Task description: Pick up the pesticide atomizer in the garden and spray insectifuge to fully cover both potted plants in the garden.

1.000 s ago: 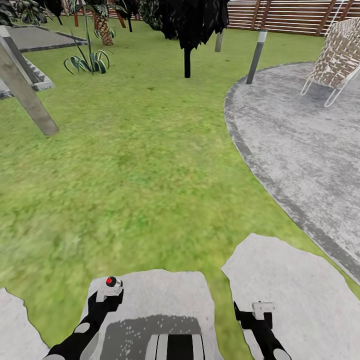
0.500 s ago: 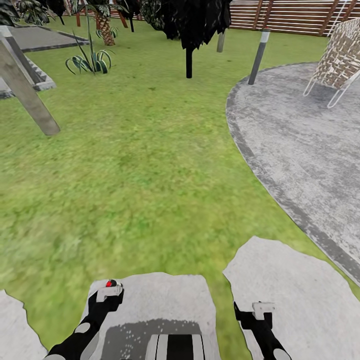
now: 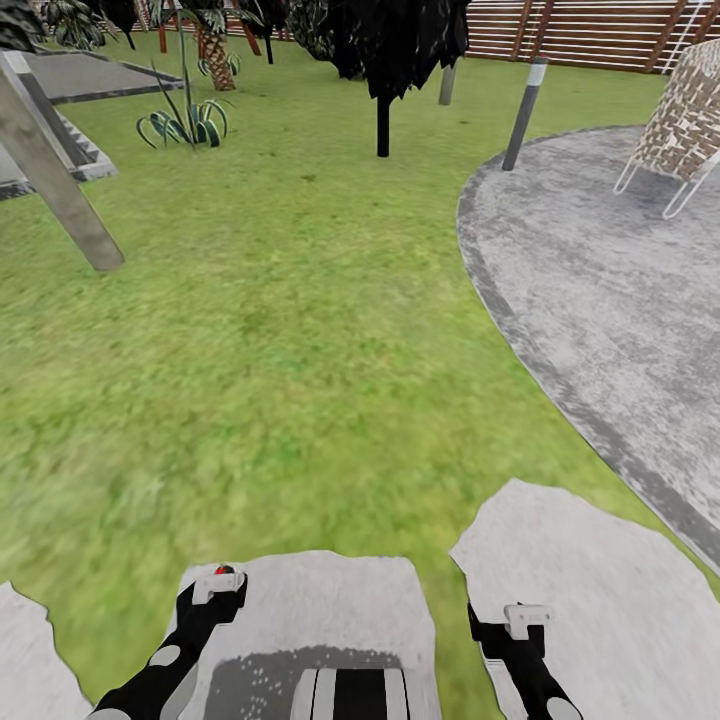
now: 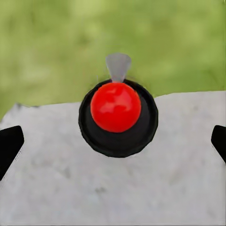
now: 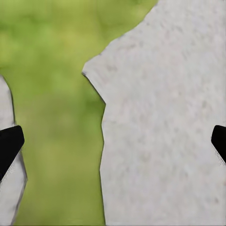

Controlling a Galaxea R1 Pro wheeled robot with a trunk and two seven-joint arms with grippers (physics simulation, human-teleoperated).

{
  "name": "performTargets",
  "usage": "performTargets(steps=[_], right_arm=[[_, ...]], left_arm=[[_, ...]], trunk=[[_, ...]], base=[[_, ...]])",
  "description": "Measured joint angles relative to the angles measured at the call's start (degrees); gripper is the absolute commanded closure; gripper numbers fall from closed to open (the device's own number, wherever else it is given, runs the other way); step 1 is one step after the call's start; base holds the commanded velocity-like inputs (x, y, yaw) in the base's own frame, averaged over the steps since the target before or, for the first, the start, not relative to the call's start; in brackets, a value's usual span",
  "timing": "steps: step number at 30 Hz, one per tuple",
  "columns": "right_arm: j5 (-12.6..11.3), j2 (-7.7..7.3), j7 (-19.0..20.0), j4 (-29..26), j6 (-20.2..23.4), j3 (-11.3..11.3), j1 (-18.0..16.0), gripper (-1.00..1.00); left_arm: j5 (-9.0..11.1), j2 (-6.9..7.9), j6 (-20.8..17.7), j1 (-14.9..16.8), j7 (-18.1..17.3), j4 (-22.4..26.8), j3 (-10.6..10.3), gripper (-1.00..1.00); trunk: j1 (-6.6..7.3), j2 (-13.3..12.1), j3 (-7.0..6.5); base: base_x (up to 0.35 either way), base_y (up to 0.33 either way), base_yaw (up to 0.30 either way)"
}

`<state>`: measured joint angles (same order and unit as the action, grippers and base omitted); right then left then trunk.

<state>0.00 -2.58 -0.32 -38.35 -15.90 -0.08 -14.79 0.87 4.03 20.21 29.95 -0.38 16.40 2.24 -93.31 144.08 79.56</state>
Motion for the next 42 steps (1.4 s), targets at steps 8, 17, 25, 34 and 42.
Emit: performTargets(steps=[8, 17, 25, 34, 42], right_arm=[[0.0, -0.01, 0.01, 0.0, 0.06, 0.0, -0.03, -1.0], [0.0, 0.01, 0.0, 0.0, 0.07, 0.0, -0.01, -1.0], [0.0, -0.01, 0.0, 0.0, 0.07, 0.0, 0.02, -1.0], [0.0, 0.0, 0.0, 0.0, 0.07, 0.0, -0.02, -1.0], [0.0, 0.01, 0.0, 0.0, 0.06, 0.0, -0.02, -1.0]], left_arm=[[0.01, -0.04, 0.0, 0.0, -0.02, 0.0, 0.01, -1.0], [0.01, 0.01, 0.09, -0.08, -0.01, -0.02, -0.01, -1.0], [-0.06, 0.03, 0.09, -0.07, -0.02, 0.0, -0.07, -1.0], [-0.05, 0.02, 0.37, -0.08, -0.02, 0.0, -0.08, -1.0], [0.01, 0.03, 2.73, -0.09, -0.02, -0.09, -0.07, -1.0]], trunk=[[-0.02, 0.0, 0.0], [-0.02, 0.0, 0.0], [-0.1, 0.04, 0.68], [-0.15, 0.07, 1.48], [-0.2, 0.09, 1.93]], base=[[0.035, 0.0, 0.0], [0.0, 0.0, 0.0], [0.0, 0.0, 0.0], [0.0, 0.0, 0.0], [0.0, 0.0, 0.0]])
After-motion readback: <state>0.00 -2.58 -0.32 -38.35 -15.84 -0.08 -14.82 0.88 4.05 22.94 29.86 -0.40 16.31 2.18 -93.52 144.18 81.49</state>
